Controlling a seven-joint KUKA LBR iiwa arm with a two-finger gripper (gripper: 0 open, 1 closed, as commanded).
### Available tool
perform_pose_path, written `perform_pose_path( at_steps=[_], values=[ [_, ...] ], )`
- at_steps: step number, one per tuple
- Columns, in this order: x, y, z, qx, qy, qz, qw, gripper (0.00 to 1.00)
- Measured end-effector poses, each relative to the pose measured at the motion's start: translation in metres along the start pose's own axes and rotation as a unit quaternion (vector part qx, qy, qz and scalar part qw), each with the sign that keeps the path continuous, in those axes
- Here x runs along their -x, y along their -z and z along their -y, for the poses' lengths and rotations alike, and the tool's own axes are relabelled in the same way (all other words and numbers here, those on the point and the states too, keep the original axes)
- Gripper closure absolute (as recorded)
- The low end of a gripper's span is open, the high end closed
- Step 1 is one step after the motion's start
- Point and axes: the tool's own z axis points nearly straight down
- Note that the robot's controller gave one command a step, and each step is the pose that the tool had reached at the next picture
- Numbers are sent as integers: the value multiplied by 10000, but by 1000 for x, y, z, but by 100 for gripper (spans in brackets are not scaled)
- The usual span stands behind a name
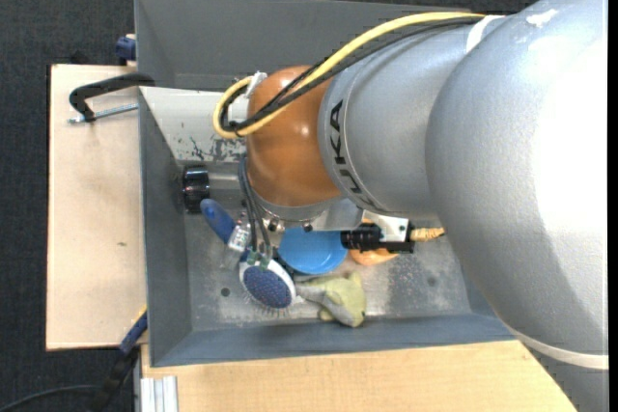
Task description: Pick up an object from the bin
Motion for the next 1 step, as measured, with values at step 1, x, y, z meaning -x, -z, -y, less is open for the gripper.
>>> perform_pose_path(
  at_steps=[1],
  values=[
    [0,33,-1,8,11,9,10000,100]
  ],
)
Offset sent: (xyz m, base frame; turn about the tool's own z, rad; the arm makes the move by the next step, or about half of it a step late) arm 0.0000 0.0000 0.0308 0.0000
